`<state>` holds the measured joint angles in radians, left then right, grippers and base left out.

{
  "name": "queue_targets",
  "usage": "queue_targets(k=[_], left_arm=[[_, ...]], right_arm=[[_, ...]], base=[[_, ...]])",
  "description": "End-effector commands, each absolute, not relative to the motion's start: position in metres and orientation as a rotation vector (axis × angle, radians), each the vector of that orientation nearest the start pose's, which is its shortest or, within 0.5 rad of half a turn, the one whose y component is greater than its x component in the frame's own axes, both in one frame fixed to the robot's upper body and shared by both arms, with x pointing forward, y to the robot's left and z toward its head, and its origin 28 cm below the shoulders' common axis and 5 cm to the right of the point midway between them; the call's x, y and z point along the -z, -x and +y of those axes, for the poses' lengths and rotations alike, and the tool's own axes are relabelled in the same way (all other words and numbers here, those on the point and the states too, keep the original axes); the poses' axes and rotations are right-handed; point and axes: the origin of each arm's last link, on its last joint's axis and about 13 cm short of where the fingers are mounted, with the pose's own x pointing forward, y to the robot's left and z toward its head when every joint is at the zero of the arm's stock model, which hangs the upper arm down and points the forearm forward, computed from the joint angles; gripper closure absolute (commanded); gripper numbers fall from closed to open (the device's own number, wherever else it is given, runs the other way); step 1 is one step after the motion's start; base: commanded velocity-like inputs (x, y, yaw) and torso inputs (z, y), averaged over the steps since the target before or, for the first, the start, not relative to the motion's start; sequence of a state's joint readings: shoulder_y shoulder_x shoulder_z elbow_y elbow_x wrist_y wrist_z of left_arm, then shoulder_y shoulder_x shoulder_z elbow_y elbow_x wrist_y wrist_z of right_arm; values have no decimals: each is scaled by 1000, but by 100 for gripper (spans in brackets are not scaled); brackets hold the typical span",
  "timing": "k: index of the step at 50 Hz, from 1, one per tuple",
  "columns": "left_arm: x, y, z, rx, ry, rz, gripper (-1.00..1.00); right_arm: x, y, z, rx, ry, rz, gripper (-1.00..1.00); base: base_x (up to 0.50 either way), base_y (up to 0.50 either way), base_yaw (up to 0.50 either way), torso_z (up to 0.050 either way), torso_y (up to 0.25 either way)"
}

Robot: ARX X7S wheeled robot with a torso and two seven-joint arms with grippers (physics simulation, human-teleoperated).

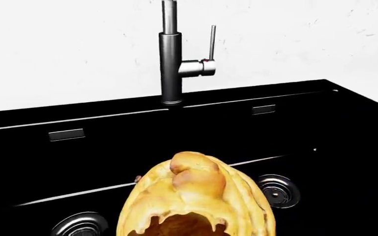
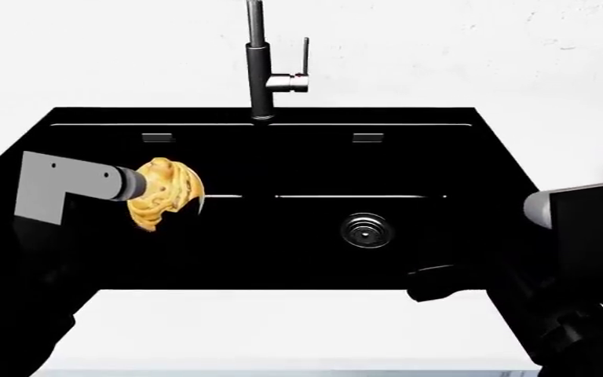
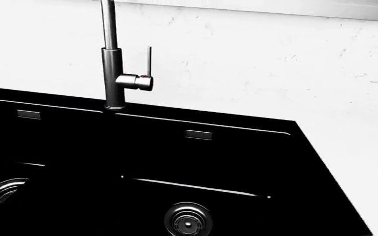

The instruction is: Place the pastries on the plates.

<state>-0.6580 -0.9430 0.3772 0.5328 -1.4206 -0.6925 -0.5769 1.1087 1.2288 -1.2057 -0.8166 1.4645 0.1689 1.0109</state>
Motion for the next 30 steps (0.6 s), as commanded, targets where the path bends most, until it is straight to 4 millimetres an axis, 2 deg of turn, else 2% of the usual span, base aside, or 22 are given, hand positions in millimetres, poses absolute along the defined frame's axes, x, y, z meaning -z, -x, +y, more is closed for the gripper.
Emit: queue_targets(k=[1,7,9,25,28,30], left_arm=[[-215,-222,262,269,28,179,100],[-216,-221,264,267,27,177,100],[-213,-225,257,268,30,182,100],[-212,-223,262,269,32,180,100],[-218,-226,255,280,27,164,100],[-223,-225,261,291,35,148,100]], right_arm=[[-222,-171,-132,-118,73,99,-100],[-218,-170,-134,-110,63,101,-100],[-217,-171,-134,-114,61,99,-100],[-216,-174,-133,-126,36,109,-100],[-216,-176,-134,-135,34,104,-100],[-218,-178,-134,-144,33,106,-100]], base=[[-1,500,0,0,0],[-1,500,0,0,0],[-1,500,0,0,0],[-1,500,0,0,0],[-1,500,0,0,0],[-1,500,0,0,0]])
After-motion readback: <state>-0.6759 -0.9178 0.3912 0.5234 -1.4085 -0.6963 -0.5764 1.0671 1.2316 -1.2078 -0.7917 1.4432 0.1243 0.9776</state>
